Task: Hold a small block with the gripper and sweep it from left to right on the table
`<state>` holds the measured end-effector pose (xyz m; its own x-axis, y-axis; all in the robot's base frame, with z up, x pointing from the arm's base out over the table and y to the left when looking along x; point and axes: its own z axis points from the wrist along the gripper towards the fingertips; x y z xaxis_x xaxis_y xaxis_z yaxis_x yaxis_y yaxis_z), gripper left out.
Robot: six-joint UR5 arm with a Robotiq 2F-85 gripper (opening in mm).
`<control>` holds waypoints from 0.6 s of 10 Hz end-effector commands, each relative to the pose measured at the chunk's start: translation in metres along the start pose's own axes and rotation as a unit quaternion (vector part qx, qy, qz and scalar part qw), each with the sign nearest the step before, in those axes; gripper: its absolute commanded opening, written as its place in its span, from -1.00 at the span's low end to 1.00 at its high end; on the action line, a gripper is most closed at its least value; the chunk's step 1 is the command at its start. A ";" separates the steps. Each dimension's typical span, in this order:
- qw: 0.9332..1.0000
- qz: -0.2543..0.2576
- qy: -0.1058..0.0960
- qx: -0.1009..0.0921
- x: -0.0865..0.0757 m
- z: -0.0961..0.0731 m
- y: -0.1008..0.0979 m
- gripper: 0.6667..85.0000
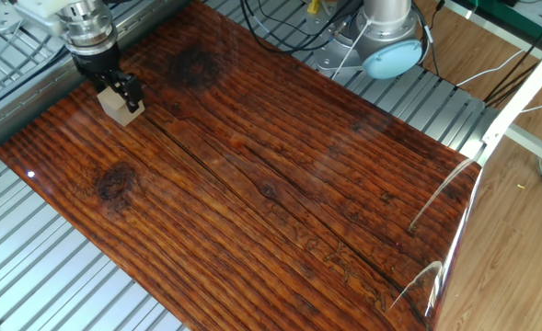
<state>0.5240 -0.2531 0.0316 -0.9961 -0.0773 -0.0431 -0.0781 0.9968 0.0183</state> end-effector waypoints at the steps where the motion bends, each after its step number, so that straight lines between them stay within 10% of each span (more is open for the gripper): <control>1: 1.000 0.008 -0.003 -0.004 -0.001 0.001 0.001 0.49; 6: 1.000 0.013 0.001 0.006 0.001 0.001 -0.004 0.45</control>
<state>0.5228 -0.2564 0.0297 -0.9972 -0.0637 -0.0386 -0.0640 0.9979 0.0073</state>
